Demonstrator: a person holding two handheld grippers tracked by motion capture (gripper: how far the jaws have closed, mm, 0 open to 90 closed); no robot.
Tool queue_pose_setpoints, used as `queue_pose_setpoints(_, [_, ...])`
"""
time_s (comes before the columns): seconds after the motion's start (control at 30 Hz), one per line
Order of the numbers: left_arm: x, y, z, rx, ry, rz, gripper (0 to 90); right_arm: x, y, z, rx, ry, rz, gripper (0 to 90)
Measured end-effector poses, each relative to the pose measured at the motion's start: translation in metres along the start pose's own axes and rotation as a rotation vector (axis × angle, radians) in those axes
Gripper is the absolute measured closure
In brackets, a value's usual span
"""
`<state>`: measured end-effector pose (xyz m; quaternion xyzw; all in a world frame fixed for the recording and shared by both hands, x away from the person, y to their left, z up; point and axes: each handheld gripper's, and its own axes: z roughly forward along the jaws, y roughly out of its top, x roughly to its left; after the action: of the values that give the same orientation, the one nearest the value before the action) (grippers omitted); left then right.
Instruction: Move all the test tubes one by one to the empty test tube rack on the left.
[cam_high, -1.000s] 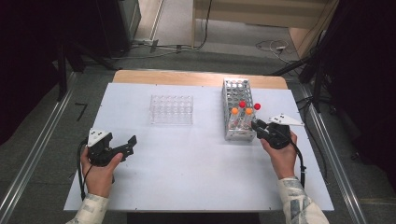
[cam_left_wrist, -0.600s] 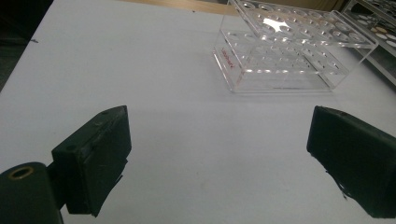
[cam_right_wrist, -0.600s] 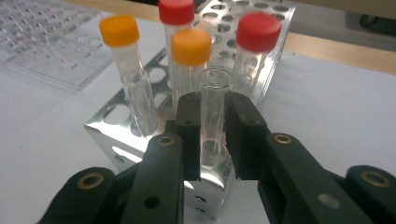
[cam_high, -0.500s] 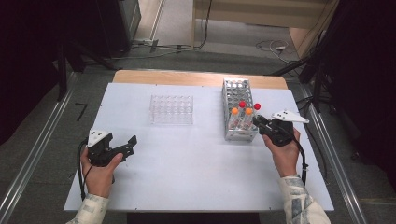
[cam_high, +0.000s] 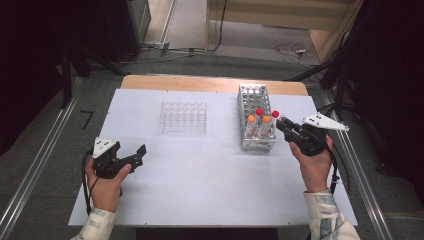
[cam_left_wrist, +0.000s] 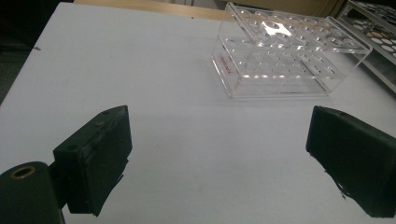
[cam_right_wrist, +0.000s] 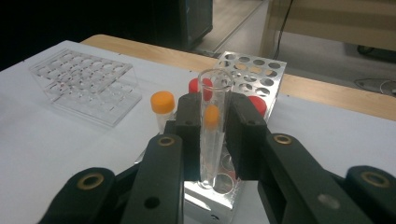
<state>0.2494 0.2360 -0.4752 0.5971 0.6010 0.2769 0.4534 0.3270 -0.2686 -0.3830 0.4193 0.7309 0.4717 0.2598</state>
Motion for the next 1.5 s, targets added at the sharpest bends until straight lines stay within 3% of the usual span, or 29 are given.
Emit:
queue_pose_setpoints(0.47, [-0.003,0.000,0.001,0.000,-0.009,0.005,7.3,0.012,-0.002,0.002,0.037,0.050,-0.013,73.1])
queue_pose_setpoints(0.73, [-0.007,0.005,0.000,-0.012,-0.034,-0.008,11.6,0.028,-0.001,0.005,0.048,0.097,-0.039,73.1])
queue_pose_setpoints(0.93, [-0.021,0.015,0.004,-0.022,-0.071,0.018,15.2,0.045,-0.003,0.014,0.071,0.131,-0.068,73.1])
queue_pose_setpoints(1.23, [-0.040,0.027,0.018,0.029,-0.118,0.071,19.0,0.070,-0.006,0.037,0.103,0.176,-0.092,73.2])
queue_pose_setpoints(1.5, [-0.068,0.044,0.038,0.049,-0.183,0.122,23.1,0.099,-0.012,0.073,0.123,0.213,-0.115,73.2])
